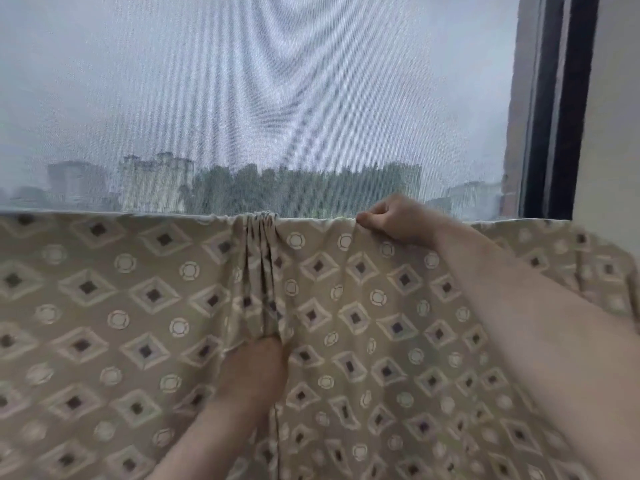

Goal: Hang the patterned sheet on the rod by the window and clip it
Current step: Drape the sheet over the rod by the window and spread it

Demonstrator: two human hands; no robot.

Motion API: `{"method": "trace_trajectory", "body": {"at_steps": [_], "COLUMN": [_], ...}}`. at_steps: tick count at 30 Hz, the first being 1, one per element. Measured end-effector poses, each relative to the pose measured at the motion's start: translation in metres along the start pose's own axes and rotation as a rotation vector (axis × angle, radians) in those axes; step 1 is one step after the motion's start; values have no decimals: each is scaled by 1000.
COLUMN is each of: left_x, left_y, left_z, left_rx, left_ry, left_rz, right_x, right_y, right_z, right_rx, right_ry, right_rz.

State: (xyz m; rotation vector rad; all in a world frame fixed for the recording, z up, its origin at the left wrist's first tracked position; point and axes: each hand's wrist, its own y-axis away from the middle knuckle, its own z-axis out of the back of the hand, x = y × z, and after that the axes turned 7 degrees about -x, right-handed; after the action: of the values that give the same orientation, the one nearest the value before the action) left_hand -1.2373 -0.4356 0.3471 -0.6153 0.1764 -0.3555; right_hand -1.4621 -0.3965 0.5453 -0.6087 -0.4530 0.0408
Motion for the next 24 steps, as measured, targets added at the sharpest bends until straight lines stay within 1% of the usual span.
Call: {"method": "trace_trajectory", "body": {"at_steps": [3, 5, 6, 9, 10, 12, 13, 14, 15, 17, 18, 20, 22, 24], "left_x": [6, 5, 4, 0, -1, -3, -2, -2, -3, -3, -2, 1, 3, 1], "left_y": [0, -4, -9, -49, -68, -111, -130, -148, -161, -175, -178, -180, -178, -175], "left_z": [30, 64, 84, 138, 153, 175, 182, 186, 185, 176, 169, 158, 152, 146], "left_rx": [-25, -96, -142, -262, -331, -508, -559, -569, -530, -387, -331, -285, -233, -117], "left_ry": [-89, -62, 19, 411, 516, 597, 592, 573, 561, 550, 539, 530, 517, 445], "left_rz": [-94, -89, -67, 23, 53, 107, 124, 128, 120, 100, 96, 98, 81, 43], "right_x": [-6, -8, -7, -6, -7, -10, -10, -9, -7, -2, 0, 0, -4, -7], "right_y": [-2, -4, -5, -5, -6, -9, -10, -11, -11, -5, -2, 4, 7, 7], "right_z": [1, 1, 1, -2, -2, 0, 2, 5, 7, 13, 14, 16, 15, 14], "right_rx": [6, 10, 19, 36, 34, 46, 60, 70, 64, 33, 10, -28, -32, -35], "right_ry": [-6, 1, 6, 10, 2, -4, 5, 15, 12, -11, 15, 60, -28, -61], "right_rz": [-13, -7, -1, -9, -13, -7, 1, 9, 12, 38, 78, 132, 107, 97]}}
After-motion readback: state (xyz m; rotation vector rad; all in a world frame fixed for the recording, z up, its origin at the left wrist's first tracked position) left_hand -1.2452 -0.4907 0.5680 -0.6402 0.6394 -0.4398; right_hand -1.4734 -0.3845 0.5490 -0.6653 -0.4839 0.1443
